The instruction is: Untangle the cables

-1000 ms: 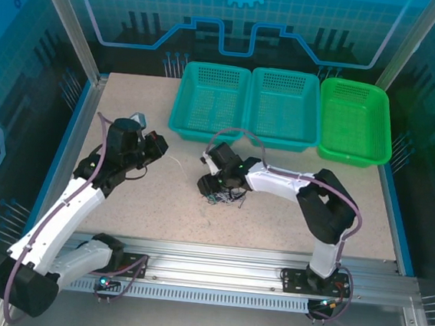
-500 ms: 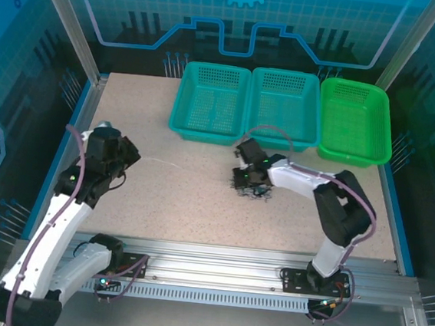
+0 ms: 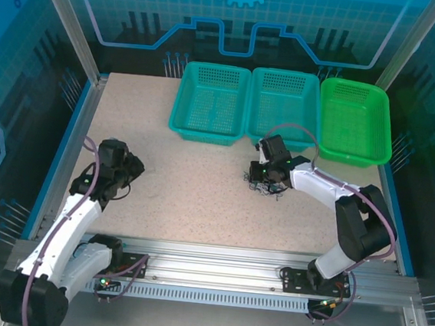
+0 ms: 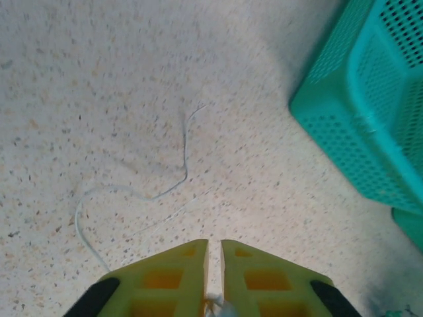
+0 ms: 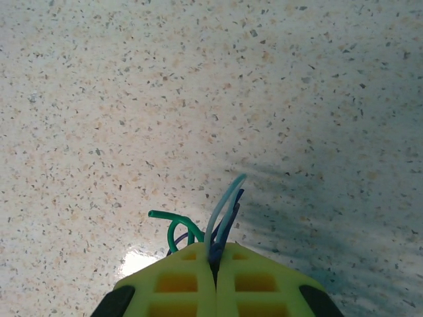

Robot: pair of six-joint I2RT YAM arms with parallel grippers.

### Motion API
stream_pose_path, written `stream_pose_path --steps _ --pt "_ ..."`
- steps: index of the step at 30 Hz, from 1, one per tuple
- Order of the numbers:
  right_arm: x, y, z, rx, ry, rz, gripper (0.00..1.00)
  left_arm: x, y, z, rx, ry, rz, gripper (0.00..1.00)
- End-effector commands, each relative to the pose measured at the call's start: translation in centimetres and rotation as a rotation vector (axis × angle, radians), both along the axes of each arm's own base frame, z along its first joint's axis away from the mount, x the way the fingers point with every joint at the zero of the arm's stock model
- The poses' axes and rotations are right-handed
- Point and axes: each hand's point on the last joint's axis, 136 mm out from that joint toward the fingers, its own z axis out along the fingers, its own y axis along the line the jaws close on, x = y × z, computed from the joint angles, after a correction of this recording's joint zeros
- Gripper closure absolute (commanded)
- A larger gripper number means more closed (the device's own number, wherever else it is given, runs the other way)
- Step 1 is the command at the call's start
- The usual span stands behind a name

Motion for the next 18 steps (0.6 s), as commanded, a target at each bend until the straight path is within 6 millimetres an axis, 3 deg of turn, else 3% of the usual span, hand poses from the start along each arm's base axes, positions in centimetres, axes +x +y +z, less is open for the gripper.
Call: stream_pose_path --steps 1,3,8,11,14,18 --pt "0.3 0.9 2.3 0.037 -0.046 0.044 1.00 1.1 -0.9 1.0 -0.021 -0.074 -0.052 0.93" --pt "-0.1 1.1 2.6 0.030 -0.052 0.076 0.95 1.4 -1.4 1.5 -0.042 -0.088 -0.075 1.00" --pt "-1.3 2.5 4.7 0.071 -0.089 0.167 0.56 1.9 -1.9 2.8 -0.054 -0.104 -0.100 1.00" --pt "-1.8 3.3 7.3 0.089 -0.149 0.210 0.48 2.1 -2.7 4.2 -0.081 -0.129 -0.139 1.00" --pt "-2.3 4.2 10.0 0.113 -0.218 0.247 0.46 2.8 -4.9 8.3 -0.142 -0.219 -0.221 1.00" --pt "-2.8 4.7 14.1 0.179 -0.324 0.246 0.46 4.1 -8.2 18.2 -0.138 -0.425 -0.348 1.00"
